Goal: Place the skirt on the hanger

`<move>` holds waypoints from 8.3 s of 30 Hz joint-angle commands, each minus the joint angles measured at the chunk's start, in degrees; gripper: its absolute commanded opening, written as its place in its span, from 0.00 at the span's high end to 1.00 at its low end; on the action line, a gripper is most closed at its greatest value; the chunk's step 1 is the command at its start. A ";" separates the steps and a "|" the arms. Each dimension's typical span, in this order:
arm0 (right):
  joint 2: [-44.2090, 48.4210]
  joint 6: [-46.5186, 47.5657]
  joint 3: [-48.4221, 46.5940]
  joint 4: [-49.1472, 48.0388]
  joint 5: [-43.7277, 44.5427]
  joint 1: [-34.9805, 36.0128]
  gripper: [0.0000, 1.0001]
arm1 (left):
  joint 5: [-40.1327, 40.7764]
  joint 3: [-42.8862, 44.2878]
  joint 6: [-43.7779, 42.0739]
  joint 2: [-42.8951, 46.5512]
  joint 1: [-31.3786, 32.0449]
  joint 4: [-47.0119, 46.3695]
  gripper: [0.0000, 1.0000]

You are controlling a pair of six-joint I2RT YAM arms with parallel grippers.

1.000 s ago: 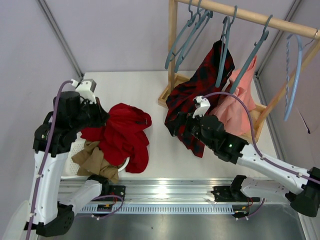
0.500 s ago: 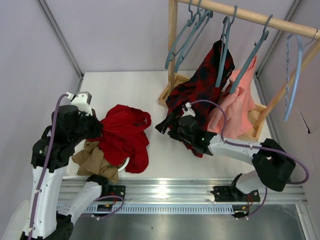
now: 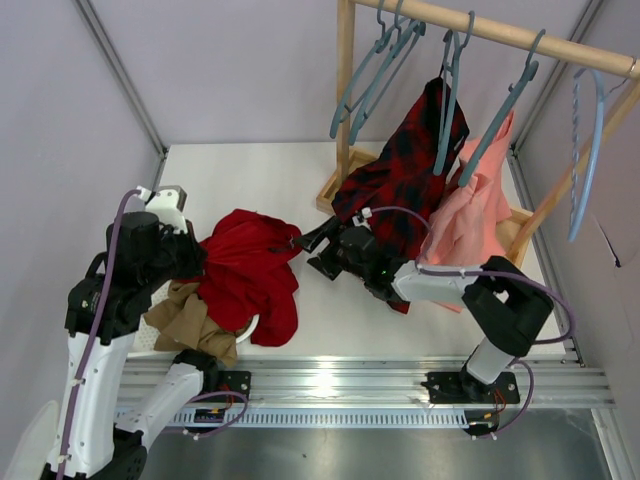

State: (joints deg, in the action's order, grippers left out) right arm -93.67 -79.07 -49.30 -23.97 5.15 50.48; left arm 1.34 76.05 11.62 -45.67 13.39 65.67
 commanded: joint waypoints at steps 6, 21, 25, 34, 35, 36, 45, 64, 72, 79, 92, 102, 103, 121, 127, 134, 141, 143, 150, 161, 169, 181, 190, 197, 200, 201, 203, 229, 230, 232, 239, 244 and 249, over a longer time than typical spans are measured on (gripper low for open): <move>-6.08 -7.15 -7.48 -0.99 -1.28 1.90 0.30 | 0.59 -0.81 -2.21 1.55 0.32 -1.86 1.00; -1.11 6.44 -12.22 13.30 2.58 2.08 1.00 | 3.67 4.78 -4.58 0.77 0.32 -1.77 0.69; 7.87 20.67 -12.14 22.72 11.78 4.01 1.00 | 1.21 11.89 -5.73 -1.61 0.32 -2.30 0.16; 27.83 38.63 -10.99 30.29 14.28 3.75 1.00 | -18.38 19.22 -6.17 -11.78 0.32 -9.42 0.03; 28.53 40.73 -11.34 32.30 13.23 3.75 1.00 | -19.61 19.66 -6.17 -13.20 1.11 -9.85 0.03; 29.24 41.44 -11.43 33.36 12.96 3.75 1.00 | -20.15 19.49 -6.17 -14.35 1.98 -11.69 0.03; 35.83 48.22 -9.77 44.61 5.75 2.43 1.00 | -12.51 6.58 -8.10 -21.29 12.88 -21.28 0.02; 42.87 46.81 -5.63 43.91 5.66 2.70 1.00 | -0.11 0.68 -8.72 -35.01 21.24 -30.51 0.24; 44.01 47.34 -5.72 43.92 7.51 2.52 1.00 | 4.36 -1.70 -5.74 -34.67 21.94 -31.57 0.86; 38.39 48.39 -17.40 47.43 7.85 3.22 1.00 | 8.23 8.19 -1.60 -25.53 21.86 -31.14 1.00; 26.70 62.54 -68.16 63.07 20.15 3.05 1.00 | -6.71 45.72 3.50 -27.36 30.42 -30.77 1.00; 39.86 56.49 -55.08 74.31 26.41 3.05 1.00 | 9.90 42.98 0.85 -31.77 41.37 -25.94 1.00; 41.36 54.91 -52.33 75.11 26.32 3.05 1.00 | 9.99 35.99 1.65 -30.63 41.46 -27.42 1.00; 55.44 34.77 -8.80 70.03 16.74 3.22 1.00 | 8.92 -14.27 17.91 -17.61 33.90 -27.89 0.39; 56.75 31.45 -7.12 70.53 22.08 3.05 1.00 | 13.86 -16.80 24.85 -16.13 26.70 -20.93 0.05; 60.00 29.58 -7.66 78.72 27.99 1.82 1.00 | 10.08 -22.61 26.26 -15.75 25.55 -25.15 0.14; 59.30 29.32 -6.34 78.64 26.76 1.38 1.00 | 8.32 -23.84 23.90 -19.98 25.90 -29.80 0.23; 59.04 29.32 -5.64 78.29 26.76 1.38 1.00 | 8.41 -24.72 22.66 -20.42 25.90 -30.77 0.27; 58.69 29.67 -4.14 75.91 26.14 0.76 1.00 | 11.57 -30.60 24.50 -24.36 25.99 -32.71 0.41; 55.96 30.90 -2.82 71.34 22.02 0.15 1.00 | 18.96 -32.98 26.80 -26.68 15.29 -33.67 0.69; 55.44 31.69 -1.33 68.62 20.34 -0.03 1.00 | 17.03 -33.07 20.99 -21.48 7.79 -34.21 0.67; 53.42 32.48 -0.62 67.65 19.11 -2.14 1.00 | 7.80 -14.56 18.62 -7.69 10.51 -26.48 0.07; 53.15 33.54 1.05 65.10 14.54 -8.02 1.00 | 12.10 -12.51 34.43 -8.81 40.03 -38.67 0.21; 53.06 35.82 2.02 62.46 10.06 -10.66 1.00 | 16.94 -13.39 41.46 -19.09 52.09 -46.15 0.34; 52.71 36.62 1.49 63.69 9.79 -10.84 1.00 | 15.00 -13.82 42.17 -23.14 52.53 -48.70 0.35; 52.97 36.62 1.49 64.13 9.97 -10.93 1.00 | 15.26 -14.00 42.26 -24.02 52.53 -48.71 0.35; 53.76 36.53 1.66 64.13 10.14 -11.10 1.00 | 17.72 -14.00 42.78 -26.83 52.53 -47.74 0.36; 54.20 37.67 2.63 64.13 8.56 -11.46 1.00 | 33.99 -18.30 43.41 -39.41 46.38 -47.65 0.44; 54.21 37.67 2.54 64.22 8.65 -11.54 1.00 | 34.51 -18.66 43.40 -39.58 46.47 -48.00 0.45; 54.38 37.76 2.37 64.31 8.74 -11.63 1.00 | 36.44 -19.79 42.88 -39.32 46.38 -49.49 0.45; 53.94 37.85 2.45 63.87 8.13 -11.72 1.00 | 40.40 -23.40 39.10 -37.74 46.38 -57.40 0.50; 54.20 37.50 2.72 63.69 8.04 -11.81 1.00 | 43.57 -24.98 36.74 -38.18 46.38 -61.00 0.50; 54.03 38.02 2.54 63.78 8.12 -11.89 1.00 | 43.13 -26.57 34.18 -39.32 46.38 -67.77 0.52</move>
State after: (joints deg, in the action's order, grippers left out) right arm -39.81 -41.95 -46.72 41.58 13.54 38.87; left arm 41.52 49.87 48.51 -84.88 60.07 5.13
